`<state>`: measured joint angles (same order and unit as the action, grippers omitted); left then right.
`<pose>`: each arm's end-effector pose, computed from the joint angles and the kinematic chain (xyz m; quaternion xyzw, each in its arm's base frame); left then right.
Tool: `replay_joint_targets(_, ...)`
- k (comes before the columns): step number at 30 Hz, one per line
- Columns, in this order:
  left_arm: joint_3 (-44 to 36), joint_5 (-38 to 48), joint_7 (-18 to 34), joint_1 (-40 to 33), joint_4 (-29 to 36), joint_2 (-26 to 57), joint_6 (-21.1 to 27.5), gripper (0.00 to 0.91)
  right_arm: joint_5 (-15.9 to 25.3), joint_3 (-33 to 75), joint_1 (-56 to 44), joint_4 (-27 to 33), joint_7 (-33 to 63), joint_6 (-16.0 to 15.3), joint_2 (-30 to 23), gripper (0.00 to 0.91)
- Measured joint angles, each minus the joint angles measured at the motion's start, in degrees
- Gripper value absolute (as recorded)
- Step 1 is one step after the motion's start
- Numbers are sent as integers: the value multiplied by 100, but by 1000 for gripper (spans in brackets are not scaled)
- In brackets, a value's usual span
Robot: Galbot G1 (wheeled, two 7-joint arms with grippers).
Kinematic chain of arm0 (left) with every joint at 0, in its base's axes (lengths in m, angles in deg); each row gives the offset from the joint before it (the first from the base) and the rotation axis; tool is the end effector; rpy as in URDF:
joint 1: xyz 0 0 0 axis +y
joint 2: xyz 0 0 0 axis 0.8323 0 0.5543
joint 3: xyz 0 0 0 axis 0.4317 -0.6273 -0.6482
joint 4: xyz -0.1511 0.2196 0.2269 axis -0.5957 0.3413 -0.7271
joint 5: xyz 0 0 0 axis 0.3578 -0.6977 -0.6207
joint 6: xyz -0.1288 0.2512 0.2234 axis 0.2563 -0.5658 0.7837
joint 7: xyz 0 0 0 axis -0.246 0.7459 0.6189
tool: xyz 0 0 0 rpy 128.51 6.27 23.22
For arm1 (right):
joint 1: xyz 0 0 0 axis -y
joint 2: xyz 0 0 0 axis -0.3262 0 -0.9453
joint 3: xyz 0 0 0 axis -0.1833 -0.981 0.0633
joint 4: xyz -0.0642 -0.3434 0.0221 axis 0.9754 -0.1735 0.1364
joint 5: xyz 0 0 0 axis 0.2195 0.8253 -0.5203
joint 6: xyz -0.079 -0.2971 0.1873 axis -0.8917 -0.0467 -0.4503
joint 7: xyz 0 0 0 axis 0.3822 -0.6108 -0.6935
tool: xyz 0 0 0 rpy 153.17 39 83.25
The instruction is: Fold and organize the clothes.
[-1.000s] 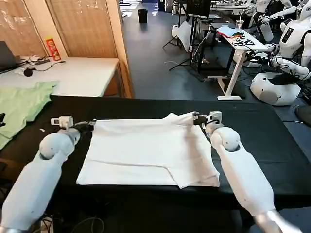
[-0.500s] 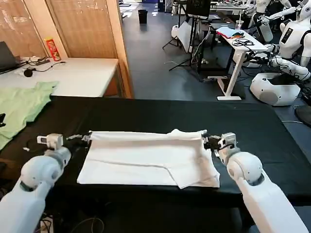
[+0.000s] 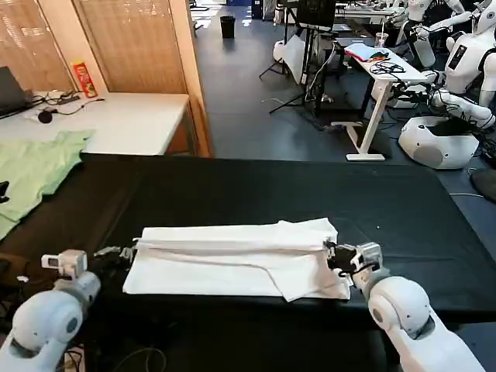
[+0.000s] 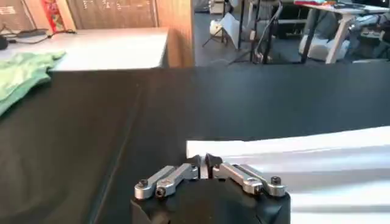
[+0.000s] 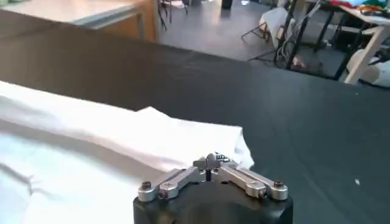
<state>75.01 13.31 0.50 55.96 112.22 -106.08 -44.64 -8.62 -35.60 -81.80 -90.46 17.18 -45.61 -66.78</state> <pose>0.2454 0.1526 -0.2218 -0.0268 -0.9621 -0.0275 0.2699 0.2739 -0.0598 -0.2309 0.1250 -0.9486 0.0790 0.2796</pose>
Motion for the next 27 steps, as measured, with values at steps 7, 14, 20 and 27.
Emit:
replay_joint_targets(7, 1, -253, 7, 167, -23, -131, 11, 566, 1, 111, -245, -183, 63, 1, 41, 341)
replay_joint_targets(14, 98, -232, 71, 345, 224, -186, 237, 878, -209, 484, -541, -499, 90, 1, 98, 878)
replay_joint_targets(20, 309, 124, 153, 337, 524, -145, 325, 878, -400, 727, -290, -316, 268, 2, -111, 878)
replay_joint_targets(27, 130, 427, 326, -330, 135, -197, -17, 878, 56, 368, 584, 630, 269, 341, -526, 878)
